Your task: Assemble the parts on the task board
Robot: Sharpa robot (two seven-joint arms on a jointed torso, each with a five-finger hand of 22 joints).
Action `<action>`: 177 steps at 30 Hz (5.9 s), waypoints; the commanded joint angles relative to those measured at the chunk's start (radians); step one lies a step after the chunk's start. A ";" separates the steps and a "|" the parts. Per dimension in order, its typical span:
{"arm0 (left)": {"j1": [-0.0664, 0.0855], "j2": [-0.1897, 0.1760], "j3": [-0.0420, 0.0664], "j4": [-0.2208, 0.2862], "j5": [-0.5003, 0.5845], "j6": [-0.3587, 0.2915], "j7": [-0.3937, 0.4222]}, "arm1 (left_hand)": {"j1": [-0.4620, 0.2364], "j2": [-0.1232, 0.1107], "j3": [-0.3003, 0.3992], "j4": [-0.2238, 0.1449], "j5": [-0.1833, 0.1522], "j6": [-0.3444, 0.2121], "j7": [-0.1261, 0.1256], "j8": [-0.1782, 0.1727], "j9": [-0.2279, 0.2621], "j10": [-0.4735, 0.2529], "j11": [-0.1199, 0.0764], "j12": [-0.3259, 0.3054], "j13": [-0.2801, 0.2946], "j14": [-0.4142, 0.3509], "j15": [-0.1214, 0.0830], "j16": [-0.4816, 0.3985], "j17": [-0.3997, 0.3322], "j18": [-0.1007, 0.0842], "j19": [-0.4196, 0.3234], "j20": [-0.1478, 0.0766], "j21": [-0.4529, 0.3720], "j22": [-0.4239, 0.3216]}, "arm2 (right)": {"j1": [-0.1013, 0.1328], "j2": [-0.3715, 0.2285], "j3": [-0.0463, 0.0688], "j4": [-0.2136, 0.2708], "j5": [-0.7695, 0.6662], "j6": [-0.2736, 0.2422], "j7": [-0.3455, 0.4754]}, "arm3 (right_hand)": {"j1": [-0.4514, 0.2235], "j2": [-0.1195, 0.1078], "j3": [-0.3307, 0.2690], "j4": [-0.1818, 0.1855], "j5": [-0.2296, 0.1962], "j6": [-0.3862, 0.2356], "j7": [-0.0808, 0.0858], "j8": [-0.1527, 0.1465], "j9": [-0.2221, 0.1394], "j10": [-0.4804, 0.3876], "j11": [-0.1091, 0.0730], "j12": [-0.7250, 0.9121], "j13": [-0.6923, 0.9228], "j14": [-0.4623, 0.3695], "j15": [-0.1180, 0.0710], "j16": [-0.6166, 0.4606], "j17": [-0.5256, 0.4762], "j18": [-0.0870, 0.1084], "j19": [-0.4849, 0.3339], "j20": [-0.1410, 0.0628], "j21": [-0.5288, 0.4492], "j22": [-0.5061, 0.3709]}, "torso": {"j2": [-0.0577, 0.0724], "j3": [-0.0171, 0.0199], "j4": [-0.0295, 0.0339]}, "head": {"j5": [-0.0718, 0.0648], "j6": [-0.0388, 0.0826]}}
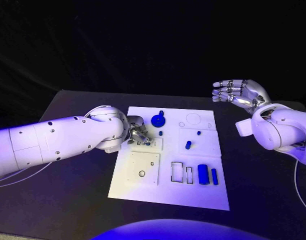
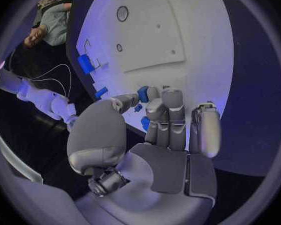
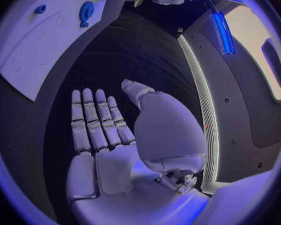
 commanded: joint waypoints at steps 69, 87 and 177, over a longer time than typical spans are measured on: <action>0.105 0.107 0.033 -0.331 0.028 0.216 0.010 | 0.097 0.032 -0.225 0.022 0.004 -0.128 0.079 -0.174 -0.121 -0.162 0.067 -0.150 -0.227 -0.018 0.046 -0.011 -0.013 0.014 -0.076 0.043 -0.071 -0.070 | -0.014 0.007 0.000 -0.015 0.005 0.015 0.000 | -0.013 0.006 -0.018 0.006 0.007 0.005 0.095 -0.004 -0.006 -0.005 0.007 0.009 -0.001 -0.012 0.005 -0.004 -0.006 -0.008 -0.030 0.002 -0.009 -0.014 | 0.006 -0.0017 -0.0044 | 0.007 0.041; 0.103 0.109 0.029 -0.316 0.056 0.235 0.010 | 0.112 0.041 -0.228 0.020 0.006 -0.105 0.073 -0.167 -0.124 -0.160 0.062 -0.146 -0.226 -0.018 0.042 -0.009 -0.012 0.012 -0.071 0.042 -0.069 -0.062 | -0.014 0.010 0.000 -0.016 0.005 0.011 0.003 | -0.013 0.007 -0.018 0.007 0.008 0.005 0.095 -0.004 -0.007 -0.005 0.007 0.010 -0.001 -0.012 0.005 -0.003 -0.007 -0.008 -0.031 0.001 -0.008 -0.015 | 0.007 -0.0024 -0.0039 | 0.010 0.041; 0.040 -0.123 0.030 0.051 0.135 -0.091 0.070 | 0.339 -0.016 0.255 -0.155 0.020 -0.038 0.036 -0.052 -0.068 -0.039 0.022 -0.080 -0.166 -0.004 0.007 0.002 -0.002 -0.007 -0.006 0.009 -0.017 0.040 | -0.023 0.007 0.000 -0.021 0.013 0.011 0.009 | -0.019 0.018 -0.023 0.017 0.022 0.009 0.094 -0.002 -0.010 -0.004 0.006 0.015 -0.001 -0.011 0.004 0.002 -0.010 -0.007 -0.035 0.002 -0.005 -0.021 | 0.004 -0.0037 0.0022 | 0.030 0.024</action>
